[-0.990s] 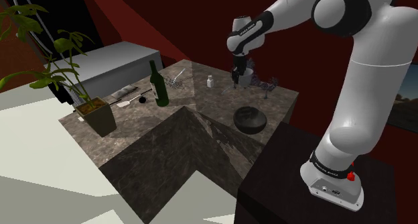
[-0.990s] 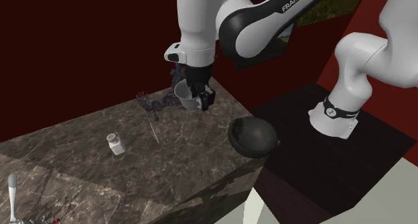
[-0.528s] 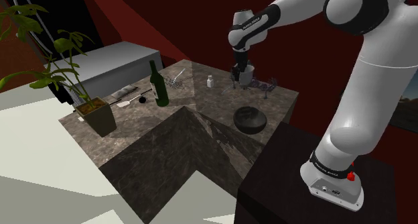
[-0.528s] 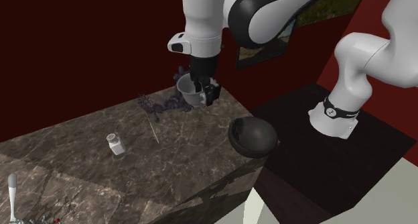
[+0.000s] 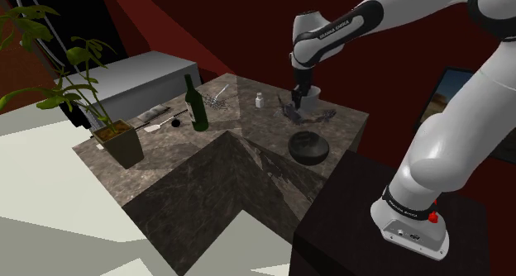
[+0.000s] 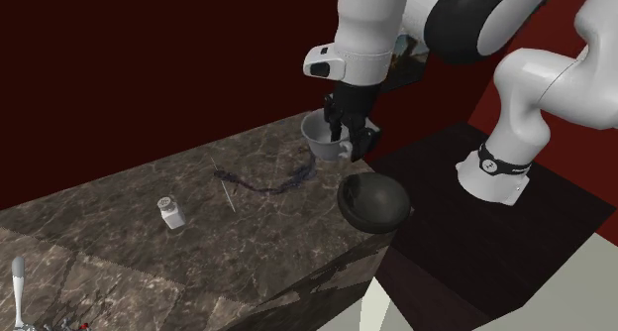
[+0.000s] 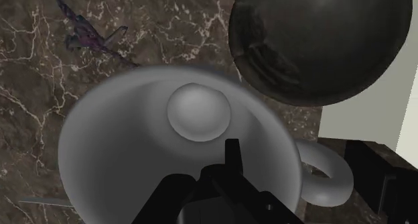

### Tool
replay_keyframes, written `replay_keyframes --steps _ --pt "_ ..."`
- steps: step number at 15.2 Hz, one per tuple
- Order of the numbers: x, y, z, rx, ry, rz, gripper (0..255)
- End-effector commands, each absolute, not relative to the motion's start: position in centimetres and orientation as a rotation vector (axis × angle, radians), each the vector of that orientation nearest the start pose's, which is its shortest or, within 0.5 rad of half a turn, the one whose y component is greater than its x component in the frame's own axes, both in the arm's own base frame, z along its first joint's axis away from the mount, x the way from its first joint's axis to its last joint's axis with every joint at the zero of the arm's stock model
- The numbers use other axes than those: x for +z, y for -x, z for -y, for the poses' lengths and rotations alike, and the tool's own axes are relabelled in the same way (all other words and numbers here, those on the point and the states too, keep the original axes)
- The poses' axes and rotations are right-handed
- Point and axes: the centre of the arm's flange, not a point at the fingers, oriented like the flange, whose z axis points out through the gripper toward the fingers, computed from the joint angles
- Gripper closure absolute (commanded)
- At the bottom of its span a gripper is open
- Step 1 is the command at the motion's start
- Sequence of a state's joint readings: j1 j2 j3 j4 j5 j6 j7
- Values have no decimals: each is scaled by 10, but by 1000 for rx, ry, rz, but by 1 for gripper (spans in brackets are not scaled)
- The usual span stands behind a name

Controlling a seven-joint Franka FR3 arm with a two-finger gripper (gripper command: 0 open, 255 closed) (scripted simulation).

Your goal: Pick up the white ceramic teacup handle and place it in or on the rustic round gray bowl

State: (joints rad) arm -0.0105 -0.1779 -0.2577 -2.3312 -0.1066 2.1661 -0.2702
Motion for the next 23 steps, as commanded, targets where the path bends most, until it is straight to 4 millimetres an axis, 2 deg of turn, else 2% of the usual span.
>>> replay_keyframes --steps 1,8,23 --pt "408 -443 112 4 3185 102 255" --pt "419 -380 41 4 3185 102 255" --pt "340 -380 41 4 3185 102 255"
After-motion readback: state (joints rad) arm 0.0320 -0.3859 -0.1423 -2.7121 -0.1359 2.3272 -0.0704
